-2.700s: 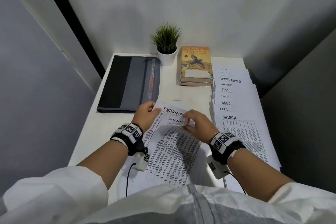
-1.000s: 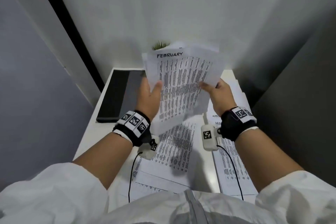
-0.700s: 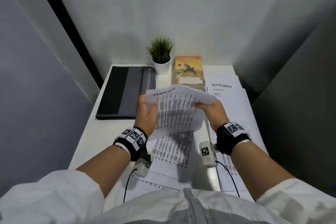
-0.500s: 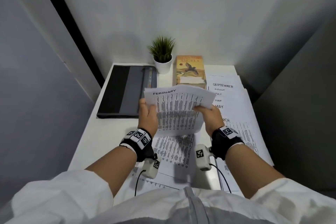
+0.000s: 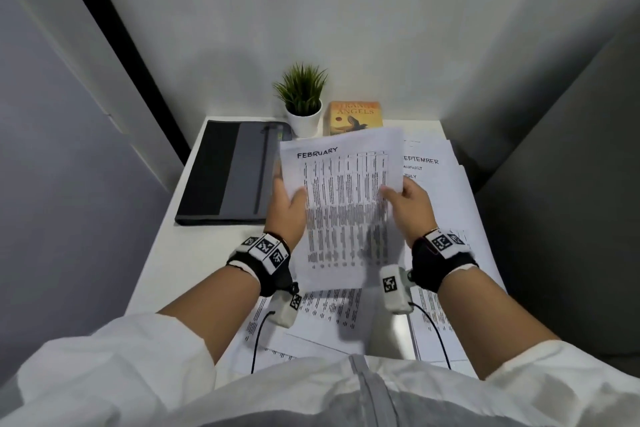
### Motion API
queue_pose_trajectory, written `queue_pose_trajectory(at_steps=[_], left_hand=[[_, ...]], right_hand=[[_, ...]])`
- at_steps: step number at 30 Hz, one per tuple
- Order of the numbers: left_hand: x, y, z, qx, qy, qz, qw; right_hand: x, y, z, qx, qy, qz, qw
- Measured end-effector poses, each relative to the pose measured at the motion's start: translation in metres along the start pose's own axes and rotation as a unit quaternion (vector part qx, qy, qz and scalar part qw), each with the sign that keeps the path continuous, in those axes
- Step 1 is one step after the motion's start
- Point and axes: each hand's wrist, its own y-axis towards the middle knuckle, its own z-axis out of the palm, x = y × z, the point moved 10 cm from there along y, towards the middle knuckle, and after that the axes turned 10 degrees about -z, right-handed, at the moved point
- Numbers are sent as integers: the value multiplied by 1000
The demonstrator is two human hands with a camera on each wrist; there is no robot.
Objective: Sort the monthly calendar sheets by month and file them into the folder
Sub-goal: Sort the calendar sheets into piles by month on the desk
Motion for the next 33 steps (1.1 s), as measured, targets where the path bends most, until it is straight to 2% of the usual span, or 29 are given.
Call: queue_pose_trajectory(at_steps=[3, 5, 6, 8, 9, 10, 15, 22, 25, 27, 29, 31, 32, 33], left_hand=[[25, 9, 23, 61, 55, -33, 996], [62, 17, 26, 67, 141, -68, 985], [85, 21, 22, 65, 210, -96, 971], [134, 25, 10, 66, 359, -174, 915], [152, 26, 3, 63, 413, -203, 886], [162, 27, -3, 56, 442, -217, 869], [174, 36, -3, 48, 441, -222, 868], [180, 26, 14, 69, 476, -230, 846], [182, 20, 21, 92, 500, -231, 830], [181, 17, 25, 112, 491, -229, 833], [177, 16, 30, 125, 427, -220, 868], [168, 16, 28, 114, 360, -199, 904], [163, 16, 26, 106, 336, -188, 917], [155, 16, 23, 101, 314, -179, 927]], right_hand=[[-25, -3, -32, -21, 24, 82, 996], [-57, -13, -69, -41, -14, 143, 989], [-76, -20, -91, -55, -42, 170, 983], [-116, -35, -137, -82, -102, 215, 968], [-134, -42, -157, -89, -123, 233, 961], [-149, -48, -173, -93, -134, 247, 955], [-189, -64, -216, -77, -217, 297, 926], [-185, -51, -219, -26, -375, 289, 881], [-183, -52, -217, -31, -391, 297, 871], [-181, -55, -217, -44, -391, 313, 865], [-173, -58, -219, -76, -422, 322, 844], [-153, -55, -214, -115, -471, 302, 821], [-144, -51, -205, -128, -477, 275, 825], [-137, -45, -191, -128, -464, 241, 843]])
